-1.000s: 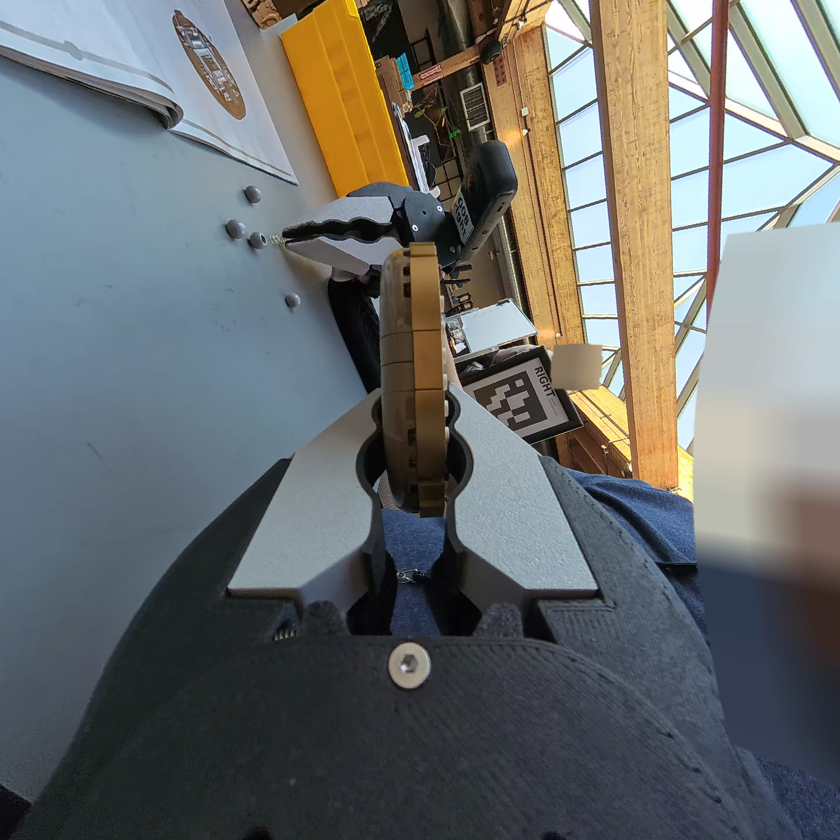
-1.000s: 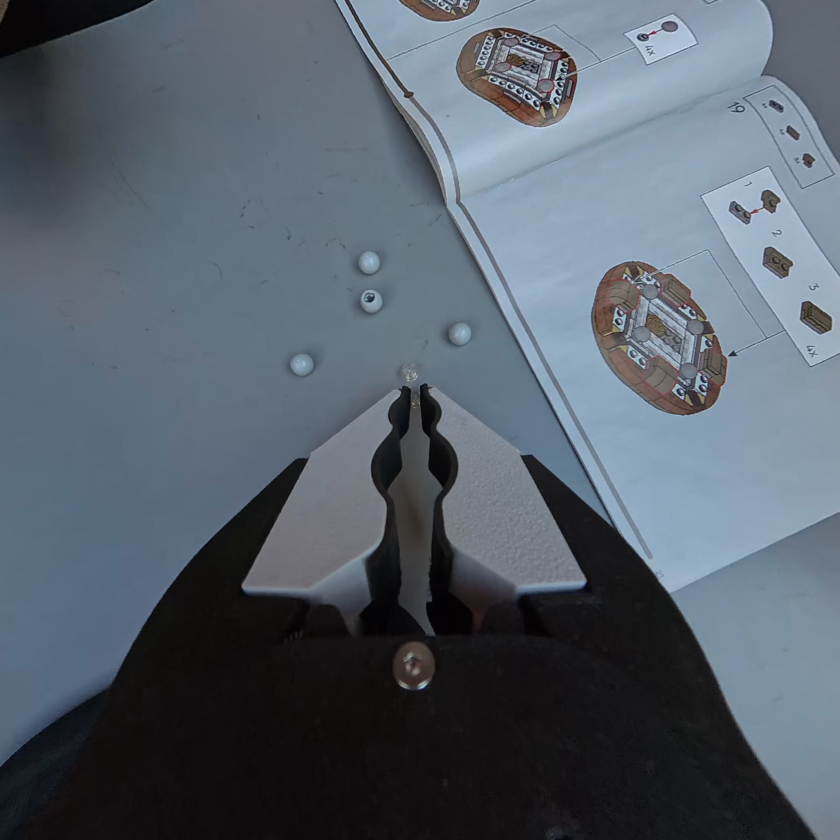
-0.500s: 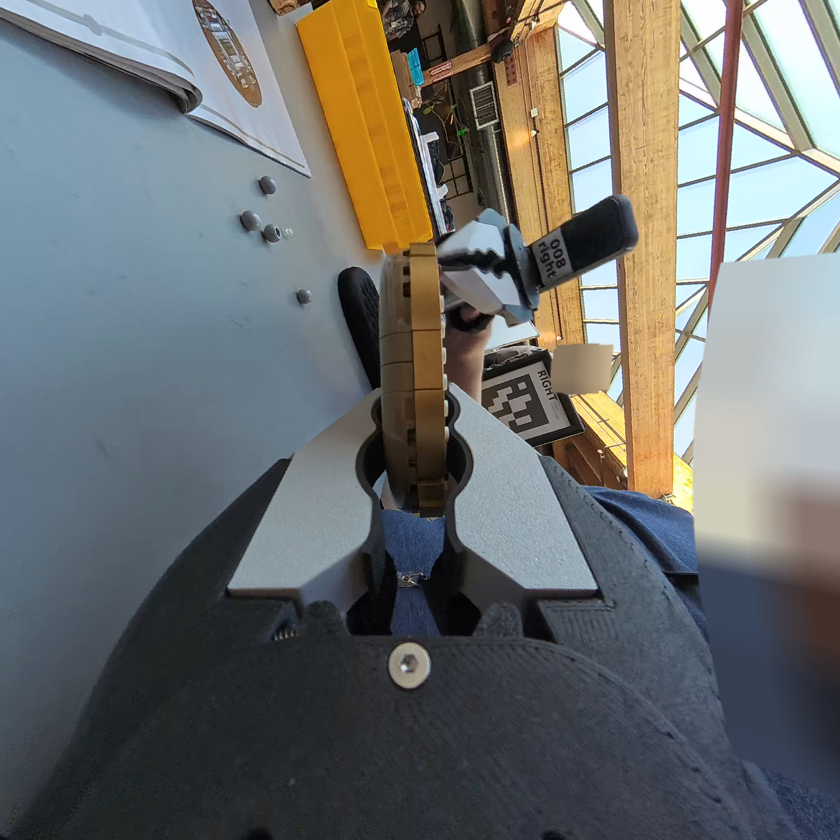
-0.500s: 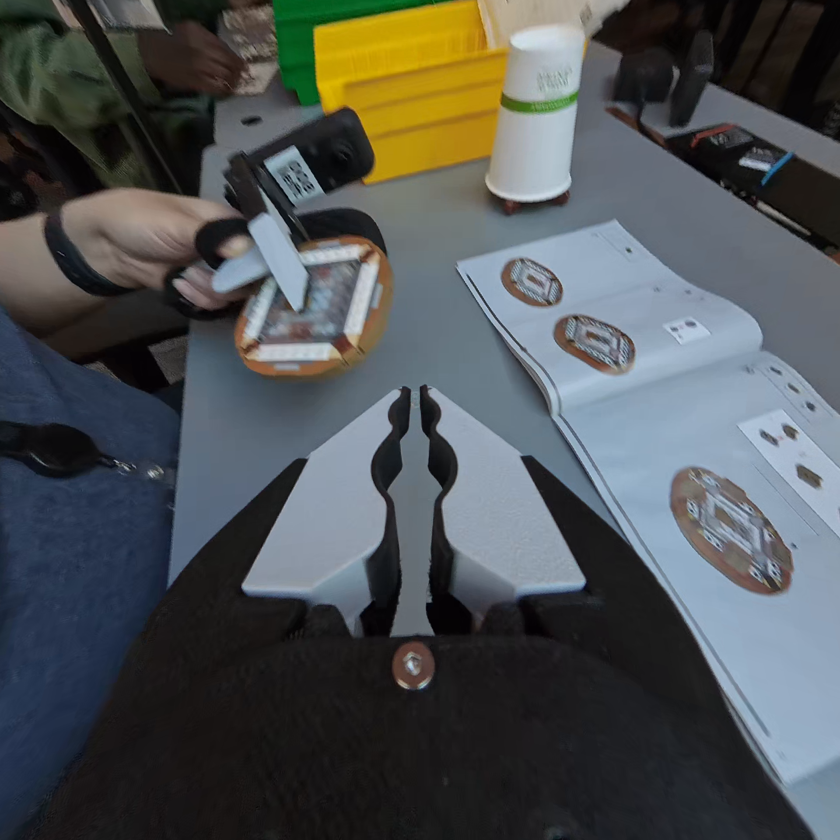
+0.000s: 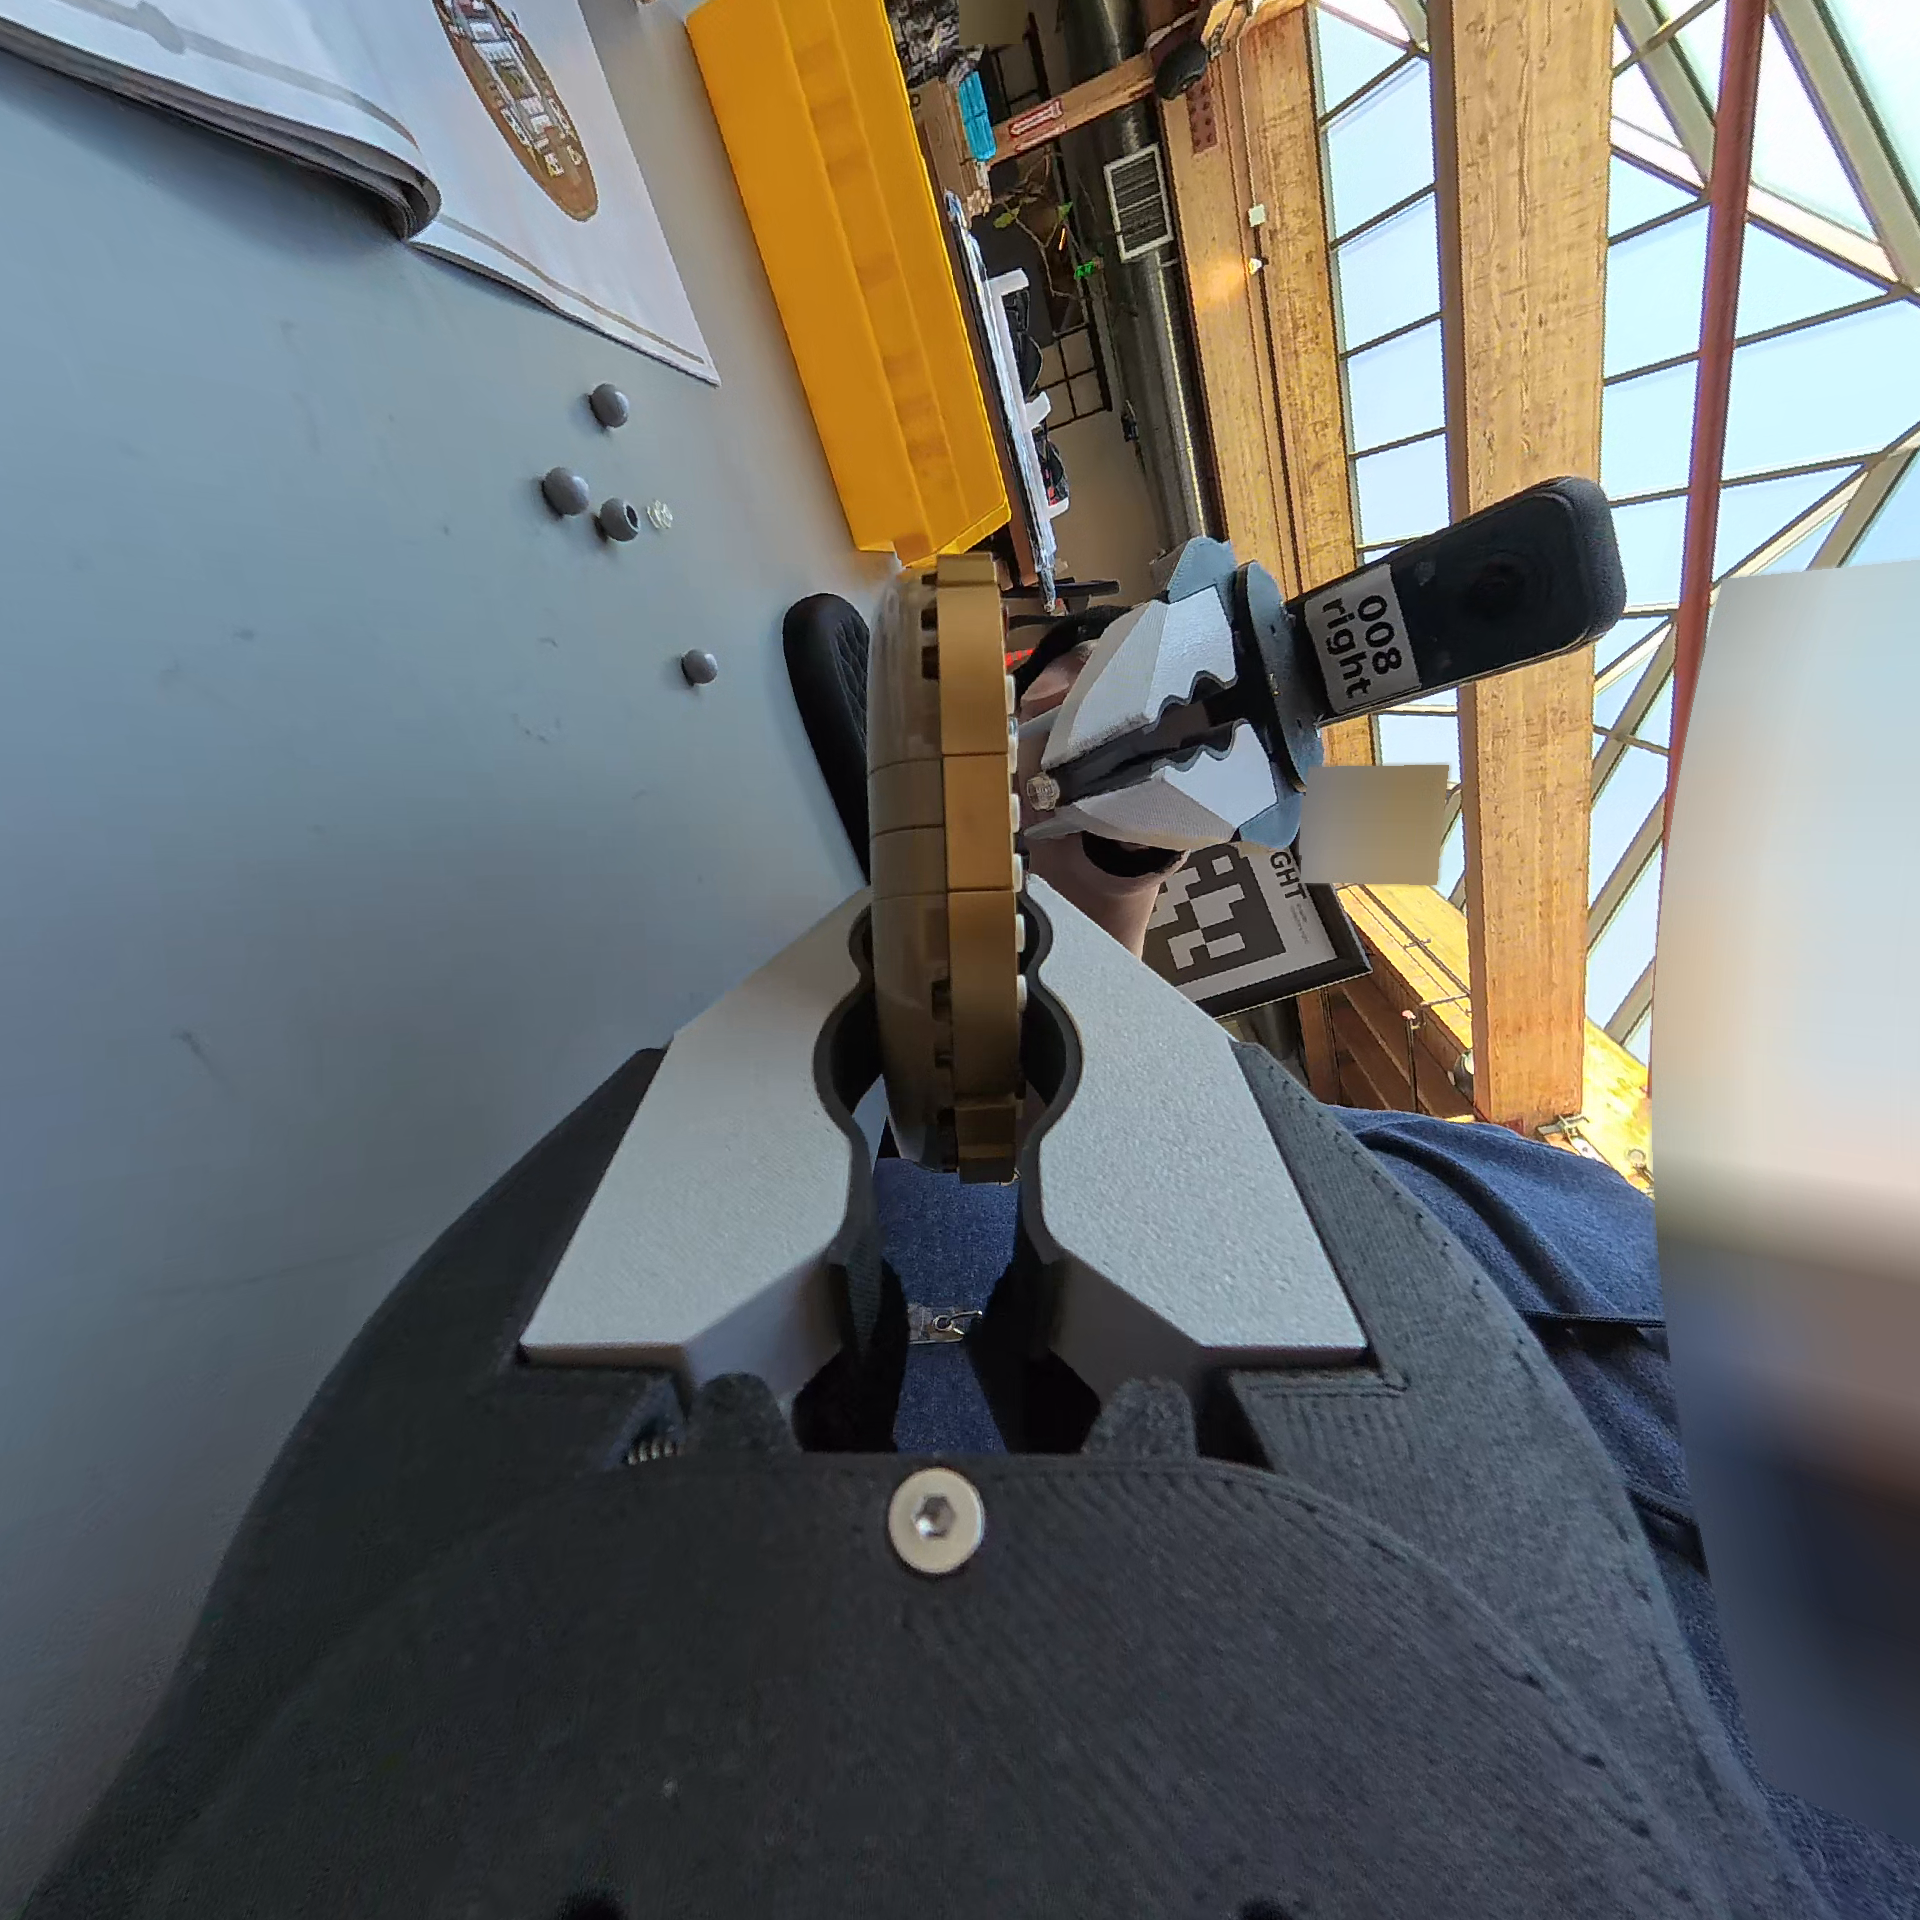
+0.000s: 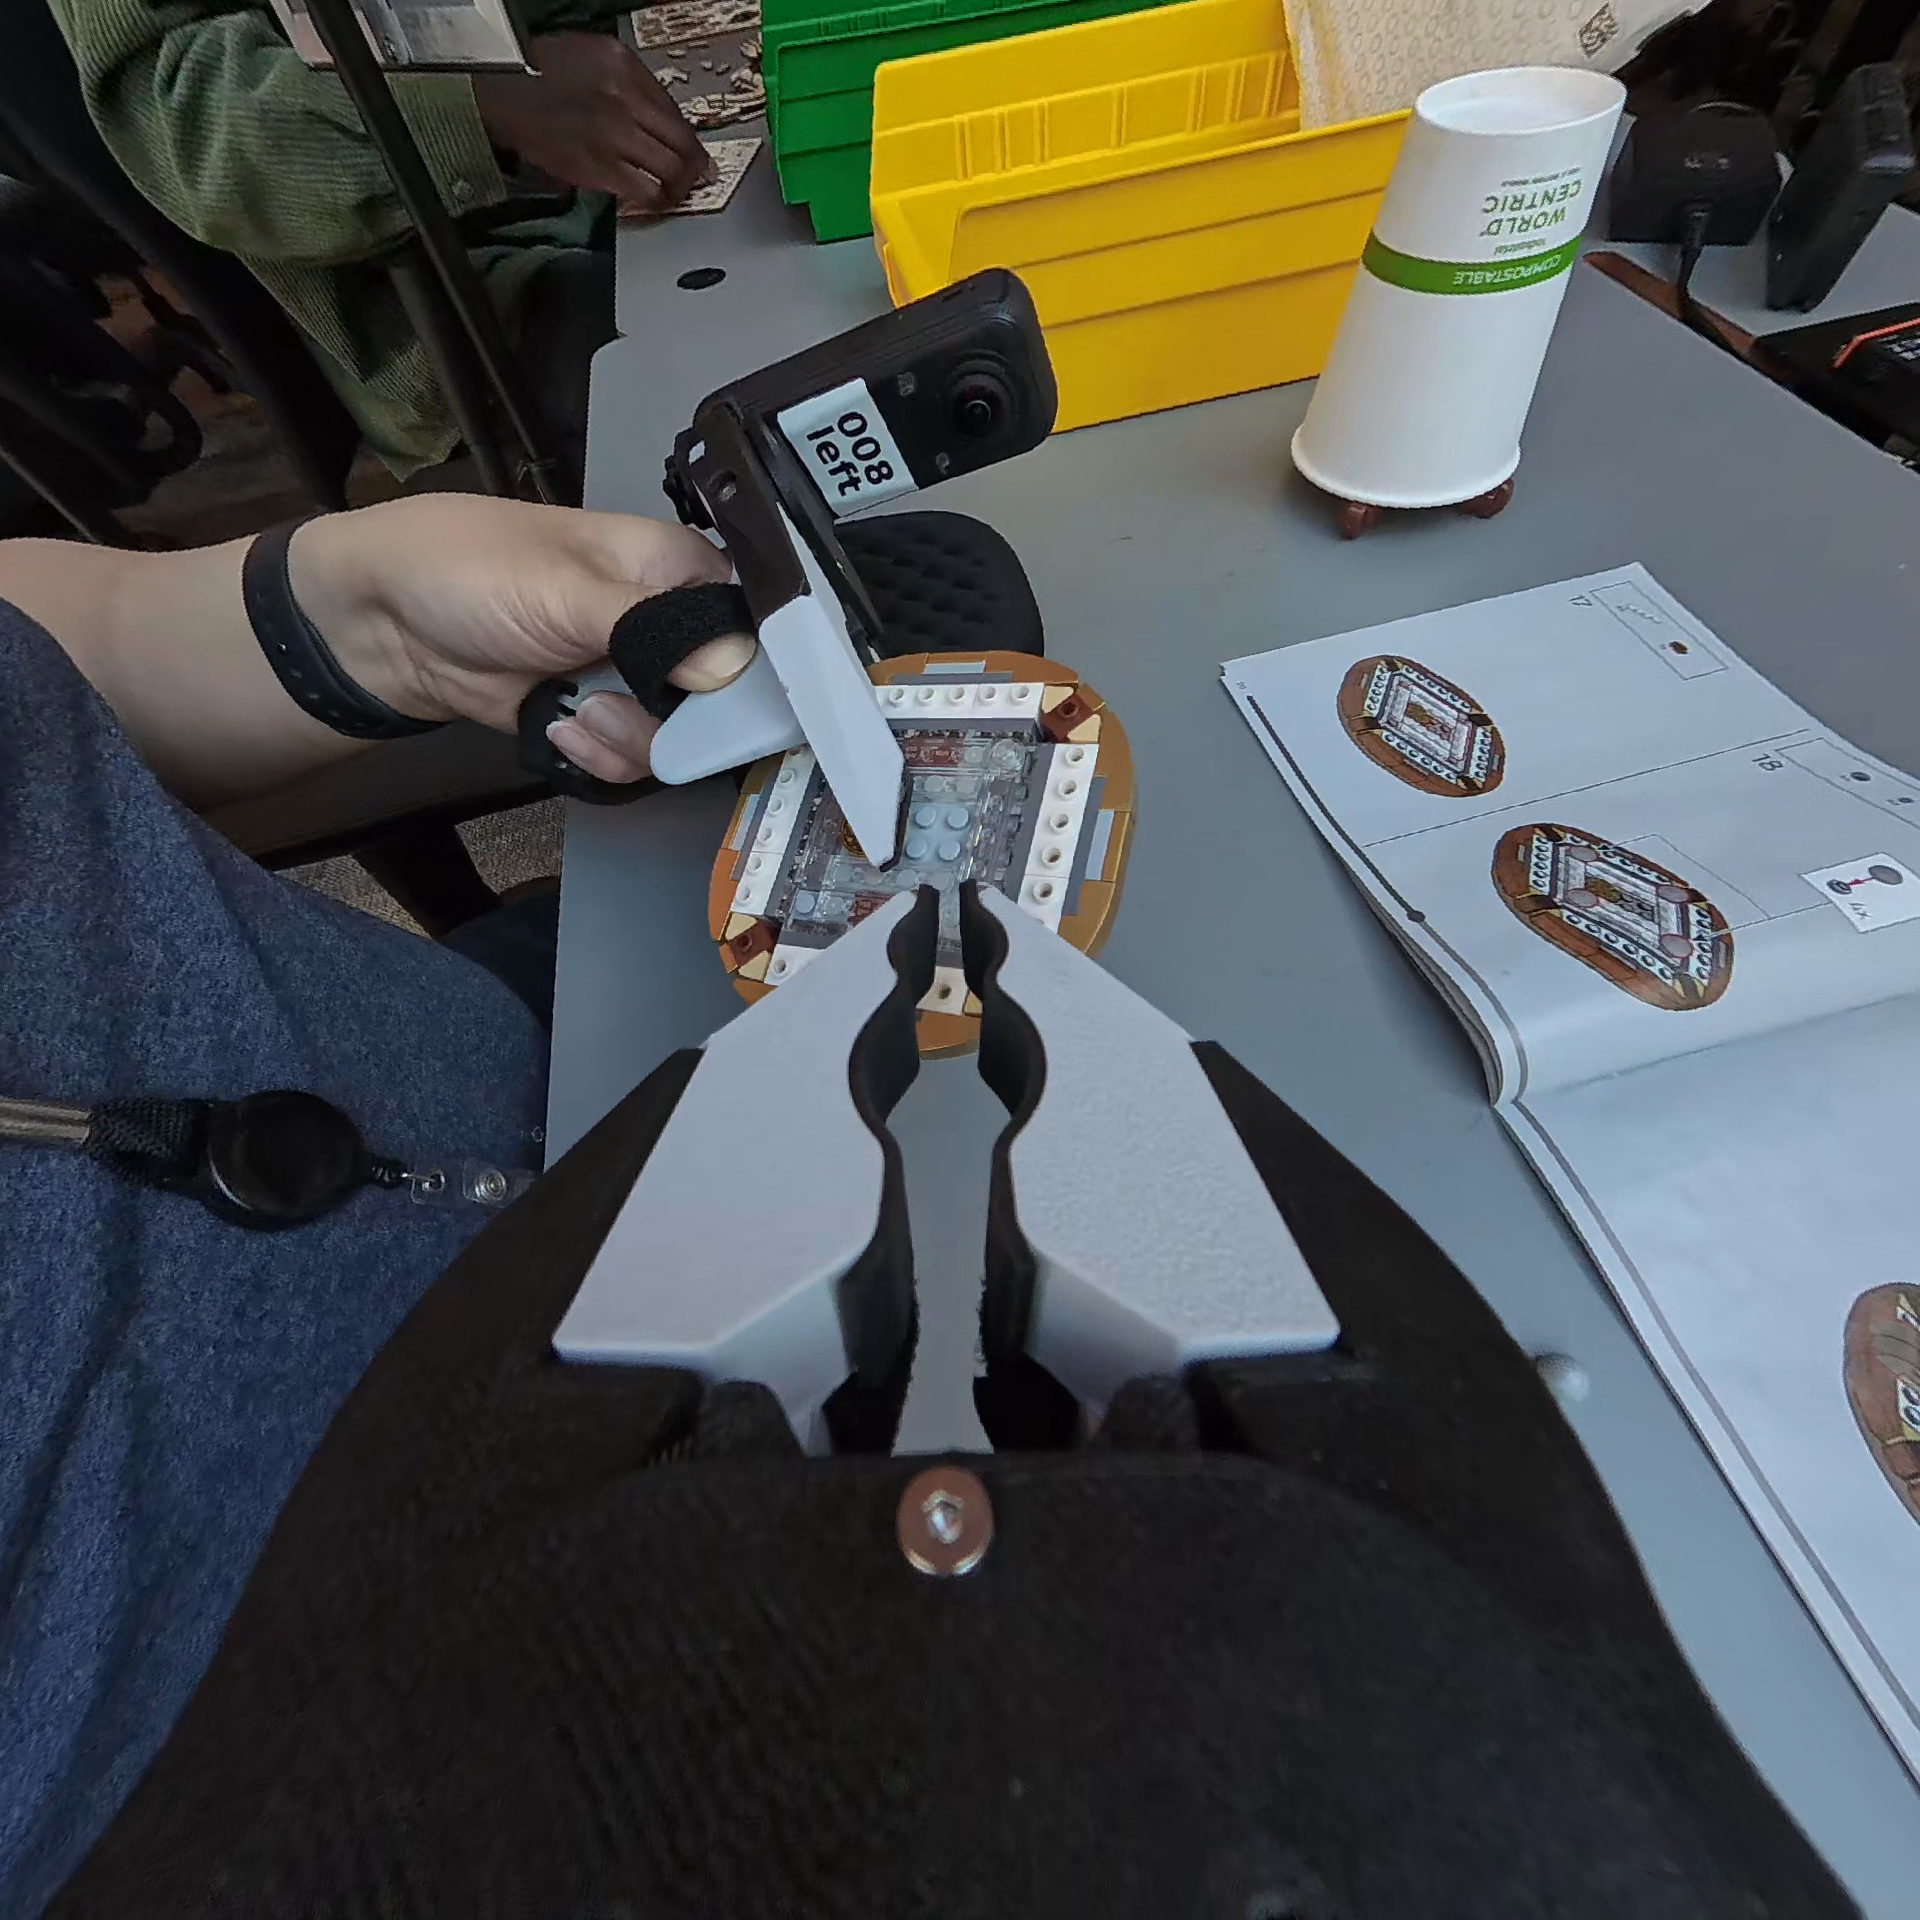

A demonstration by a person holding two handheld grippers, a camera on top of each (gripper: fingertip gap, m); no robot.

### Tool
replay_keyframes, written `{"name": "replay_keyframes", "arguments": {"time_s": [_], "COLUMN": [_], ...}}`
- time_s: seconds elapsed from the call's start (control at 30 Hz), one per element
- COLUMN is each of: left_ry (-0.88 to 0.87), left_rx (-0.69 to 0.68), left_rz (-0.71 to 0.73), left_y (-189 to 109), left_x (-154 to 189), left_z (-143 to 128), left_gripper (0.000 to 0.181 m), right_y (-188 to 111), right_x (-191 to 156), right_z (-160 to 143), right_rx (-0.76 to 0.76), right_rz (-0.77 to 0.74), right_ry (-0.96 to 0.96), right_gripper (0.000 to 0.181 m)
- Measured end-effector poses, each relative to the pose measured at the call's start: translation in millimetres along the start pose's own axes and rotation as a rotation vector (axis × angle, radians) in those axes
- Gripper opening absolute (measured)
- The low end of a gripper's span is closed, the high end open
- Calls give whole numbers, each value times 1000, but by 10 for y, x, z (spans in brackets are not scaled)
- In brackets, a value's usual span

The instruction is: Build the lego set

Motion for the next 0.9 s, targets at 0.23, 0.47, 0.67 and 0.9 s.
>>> {"name": "replay_keyframes", "arguments": {"time_s": [0.23, 0.47, 0.67, 0.9], "left_ry": [4, 3, 13, 25], "left_rx": [-10, -14, -19, -17], "left_rz": [1, 21, 38, 43], "left_y": [23, 14, 13, 14], "left_x": [17, 16, 42, 78], "left_z": [-5, -16, -13, -6], "left_gripper": [20, 20, 20, 20], "right_y": [74, 93, 81, 54], "right_x": [-3, -12, -21, -27], "right_z": [-26, -29, -15, 4], "right_rx": [-61, -90, -109, -90], "right_rz": [-34, -48, -63, -61], "right_ry": [-34, -67, -105, -112], "right_gripper": [3, 3, 4, 4]}}
Point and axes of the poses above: each gripper's, where its closed fingertips meet, y out along the fingers, z out of its top, x = y × z across the jaws, the point moved 4 cm from there along -y, back along the fingers, and after that the axes turned 14 degrees about -x, right-handed, at the moved point
